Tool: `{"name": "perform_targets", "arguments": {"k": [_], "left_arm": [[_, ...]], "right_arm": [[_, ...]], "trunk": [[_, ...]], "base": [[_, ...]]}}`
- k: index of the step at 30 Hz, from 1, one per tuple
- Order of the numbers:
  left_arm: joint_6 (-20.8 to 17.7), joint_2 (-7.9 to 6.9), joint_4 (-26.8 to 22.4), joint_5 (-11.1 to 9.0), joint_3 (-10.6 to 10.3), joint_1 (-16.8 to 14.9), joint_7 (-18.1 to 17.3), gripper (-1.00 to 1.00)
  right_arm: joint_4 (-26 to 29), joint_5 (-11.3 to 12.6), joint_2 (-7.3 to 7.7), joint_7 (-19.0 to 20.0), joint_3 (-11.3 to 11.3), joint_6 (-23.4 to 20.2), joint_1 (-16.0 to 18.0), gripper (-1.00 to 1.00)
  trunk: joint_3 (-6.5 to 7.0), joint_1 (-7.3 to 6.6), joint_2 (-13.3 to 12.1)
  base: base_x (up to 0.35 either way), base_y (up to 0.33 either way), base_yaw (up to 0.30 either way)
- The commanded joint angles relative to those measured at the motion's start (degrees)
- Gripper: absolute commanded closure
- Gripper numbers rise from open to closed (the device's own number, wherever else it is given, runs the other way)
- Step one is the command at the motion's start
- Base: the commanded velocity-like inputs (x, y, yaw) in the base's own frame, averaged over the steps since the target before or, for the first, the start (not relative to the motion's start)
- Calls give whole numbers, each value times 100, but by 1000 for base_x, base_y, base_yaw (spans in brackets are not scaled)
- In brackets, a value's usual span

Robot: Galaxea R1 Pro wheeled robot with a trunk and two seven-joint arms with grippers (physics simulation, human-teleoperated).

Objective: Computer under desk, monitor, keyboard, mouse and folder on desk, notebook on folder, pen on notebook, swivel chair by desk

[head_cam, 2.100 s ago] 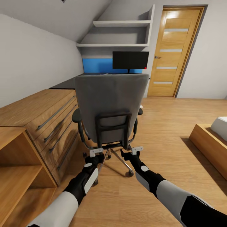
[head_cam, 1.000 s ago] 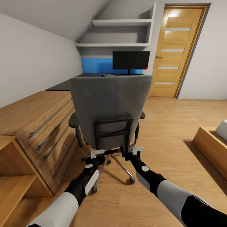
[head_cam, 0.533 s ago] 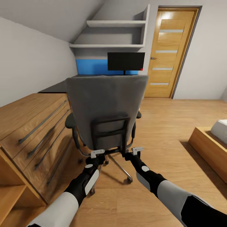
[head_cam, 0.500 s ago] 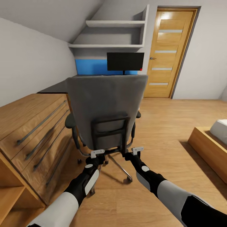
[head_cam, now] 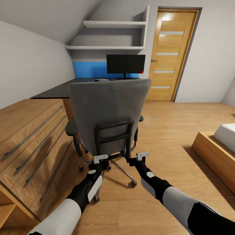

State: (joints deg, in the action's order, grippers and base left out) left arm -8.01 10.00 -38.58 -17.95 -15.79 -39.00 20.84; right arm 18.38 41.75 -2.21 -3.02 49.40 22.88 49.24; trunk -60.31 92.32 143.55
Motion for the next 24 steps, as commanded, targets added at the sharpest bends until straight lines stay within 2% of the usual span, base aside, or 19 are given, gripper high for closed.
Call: {"name": "perform_targets", "arguments": {"k": [1,8,15,24], "left_arm": [[-25,0,-10,-25,-12,-2,40,-100],[-21,0,-17,-24,-13,-2,43,-100],[-17,0,-18,-24,-14,-2,43,-100],[-17,0,-18,-24,-12,-2,50,-100]], "right_arm": [[-2,34,1,-32,50,23,6,-100],[-2,30,-2,-32,52,23,6,-100],[-2,32,-7,-32,52,23,6,-100],[-2,34,-7,-32,52,23,6,-100]], "trunk": [[-5,0,2],[-5,0,2],[-5,0,2],[-5,0,2]], "base": [[72,0,-7],[111,0,-2],[297,-31,-8],[319,-121,-123]]}}
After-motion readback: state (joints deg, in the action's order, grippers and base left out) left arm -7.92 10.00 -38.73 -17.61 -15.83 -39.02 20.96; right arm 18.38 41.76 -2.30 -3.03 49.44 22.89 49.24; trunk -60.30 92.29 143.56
